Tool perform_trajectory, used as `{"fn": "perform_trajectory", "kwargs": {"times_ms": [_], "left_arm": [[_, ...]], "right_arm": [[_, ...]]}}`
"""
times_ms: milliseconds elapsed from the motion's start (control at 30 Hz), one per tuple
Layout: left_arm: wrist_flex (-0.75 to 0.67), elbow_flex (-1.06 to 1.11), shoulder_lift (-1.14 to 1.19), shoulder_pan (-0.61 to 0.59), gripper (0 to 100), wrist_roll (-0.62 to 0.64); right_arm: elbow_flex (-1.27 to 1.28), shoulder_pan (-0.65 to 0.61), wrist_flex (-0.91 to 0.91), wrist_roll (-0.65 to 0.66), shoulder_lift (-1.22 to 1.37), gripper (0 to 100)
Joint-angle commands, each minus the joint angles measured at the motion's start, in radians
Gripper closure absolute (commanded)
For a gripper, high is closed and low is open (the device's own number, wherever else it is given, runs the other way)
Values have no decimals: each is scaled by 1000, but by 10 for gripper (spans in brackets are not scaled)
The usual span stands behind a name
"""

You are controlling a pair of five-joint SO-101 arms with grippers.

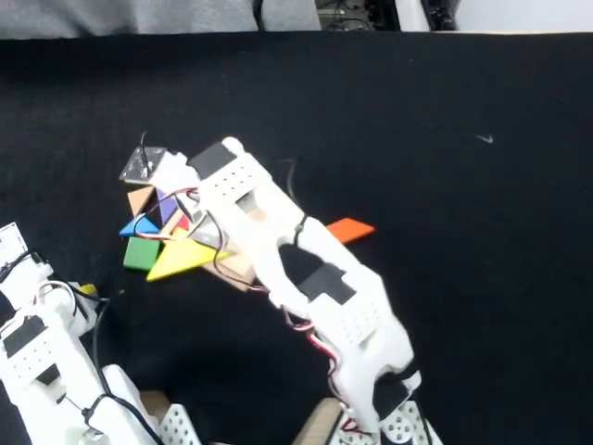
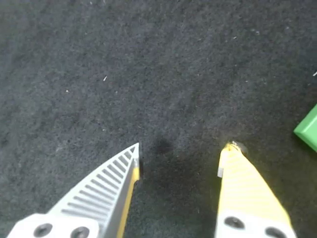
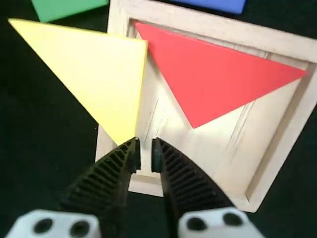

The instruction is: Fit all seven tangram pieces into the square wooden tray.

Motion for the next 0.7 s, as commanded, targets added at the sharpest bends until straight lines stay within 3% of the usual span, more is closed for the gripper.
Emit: {"fn": "perform_trajectory", "kwargs": {"times_ms": [0, 267, 500, 667], "left_arm": [[-3, -16, -8, 15, 741, 2], [-3, -22, -8, 1, 741, 8], [8, -44, -9, -182, 741, 32], [46, -50, -8, -314, 741, -40]], "right_arm": [[-62, 12, -15, -61, -53, 966], [-200, -126, -26, -120, -10, 988], [-383, -144, 34, -164, 99, 987], [-453, -199, 91, -46, 162, 917]]}}
